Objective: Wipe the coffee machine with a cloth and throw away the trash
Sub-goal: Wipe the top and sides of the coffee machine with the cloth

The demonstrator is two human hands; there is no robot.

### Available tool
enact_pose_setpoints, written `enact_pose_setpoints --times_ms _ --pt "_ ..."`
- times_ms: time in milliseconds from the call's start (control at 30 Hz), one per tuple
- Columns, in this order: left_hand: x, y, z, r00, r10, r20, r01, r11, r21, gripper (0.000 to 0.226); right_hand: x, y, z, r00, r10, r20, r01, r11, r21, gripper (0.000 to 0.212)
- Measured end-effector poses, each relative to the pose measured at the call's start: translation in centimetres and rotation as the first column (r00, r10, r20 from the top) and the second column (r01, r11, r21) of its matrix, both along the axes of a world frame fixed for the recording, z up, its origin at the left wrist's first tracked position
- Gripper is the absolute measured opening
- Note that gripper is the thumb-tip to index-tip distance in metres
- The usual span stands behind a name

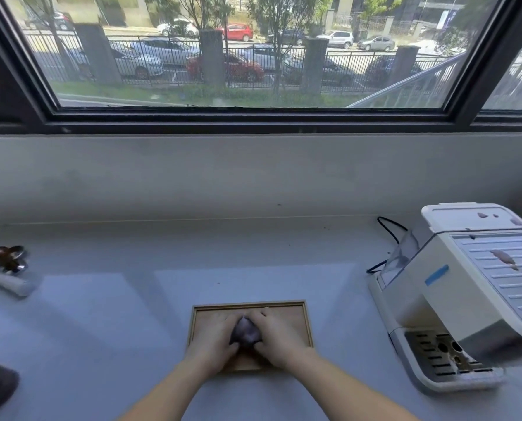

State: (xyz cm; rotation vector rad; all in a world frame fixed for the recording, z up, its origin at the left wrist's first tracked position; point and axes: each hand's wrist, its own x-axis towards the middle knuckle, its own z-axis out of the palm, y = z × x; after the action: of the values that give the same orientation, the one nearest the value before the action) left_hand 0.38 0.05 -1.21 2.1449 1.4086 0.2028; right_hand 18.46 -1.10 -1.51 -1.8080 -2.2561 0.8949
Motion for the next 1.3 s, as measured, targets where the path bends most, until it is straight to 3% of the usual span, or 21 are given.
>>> enact_pose_setpoints --times_ms 100,233,467,933,1300 --pt "-0.2 0.0 0.6 0.996 0.027 0.091 -0.026 1.000 -0.018 0.050 0.5 0.0 0.6 0.999 -0.029 -0.032 0.028 0.999 -0.019 0.047" --pt "0.3 0.5 2.2 0.995 -0.053 0.087 0.049 0.998 0.042 0.040 1.4 -0.4 2.0 0.997 -0.070 -0.025 0.071 0.997 0.038 0.046" --pt "2.6 1.3 4.9 0.959 -0.236 0.153 0.199 0.954 0.223 0.048 3.8 -3.5 7.1 0.972 -0.235 -0.027 0.235 0.948 0.215 0.041" --pt "13.5 -1.0 17.3 0.743 -0.610 0.276 0.379 0.723 0.578 0.055 10.5 -13.0 21.1 0.827 -0.555 -0.094 0.513 0.675 0.531 0.044" --pt "28.2 -5.8 23.7 0.691 -0.639 0.339 0.289 0.673 0.681 0.054 24.1 -18.2 27.2 0.783 -0.594 -0.185 0.536 0.494 0.685 0.054"
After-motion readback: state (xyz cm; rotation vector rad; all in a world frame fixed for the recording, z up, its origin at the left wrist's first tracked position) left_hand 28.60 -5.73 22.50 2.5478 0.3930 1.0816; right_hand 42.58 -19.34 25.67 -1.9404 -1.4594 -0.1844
